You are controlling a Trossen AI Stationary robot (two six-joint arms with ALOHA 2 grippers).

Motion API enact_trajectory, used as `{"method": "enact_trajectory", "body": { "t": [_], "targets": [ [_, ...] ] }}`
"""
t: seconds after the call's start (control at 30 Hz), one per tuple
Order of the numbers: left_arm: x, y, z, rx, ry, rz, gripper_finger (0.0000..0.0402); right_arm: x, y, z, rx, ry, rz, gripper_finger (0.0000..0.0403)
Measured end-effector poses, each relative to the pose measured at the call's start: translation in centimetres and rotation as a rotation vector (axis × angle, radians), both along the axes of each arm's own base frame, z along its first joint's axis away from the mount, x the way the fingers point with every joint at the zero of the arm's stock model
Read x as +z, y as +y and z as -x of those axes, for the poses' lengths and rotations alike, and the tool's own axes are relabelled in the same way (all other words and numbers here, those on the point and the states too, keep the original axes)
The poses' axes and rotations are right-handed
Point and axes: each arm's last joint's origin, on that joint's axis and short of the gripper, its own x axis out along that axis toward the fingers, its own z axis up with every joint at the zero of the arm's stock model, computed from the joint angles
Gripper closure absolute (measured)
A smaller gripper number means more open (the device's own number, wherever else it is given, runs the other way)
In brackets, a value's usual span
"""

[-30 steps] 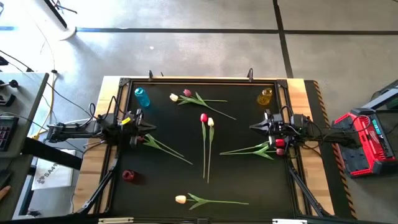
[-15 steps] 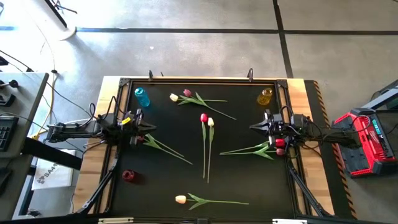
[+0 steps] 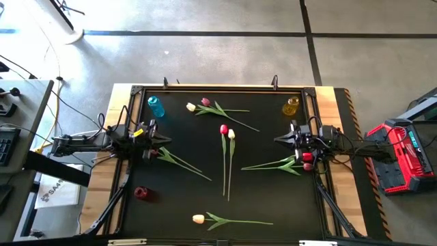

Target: Sort flowers into vase by color

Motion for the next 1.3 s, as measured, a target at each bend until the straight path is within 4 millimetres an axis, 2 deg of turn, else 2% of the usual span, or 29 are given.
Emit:
{"method": "enact_trajectory", "body": {
  "t": [1.03,1.3],
  "targets": [
    [0.01,0.00,0.00,0.000,-0.001,0.000,0.0401,0.00,0.00,0.00,0.000,0.000,0.000,0.0402],
    [0.47,0.25,0.04,0.090,-0.037,-0.130,0.0402,0.14,0.00,0.00,0.000,-0.015,0.001,0.0402]
  ]
}}
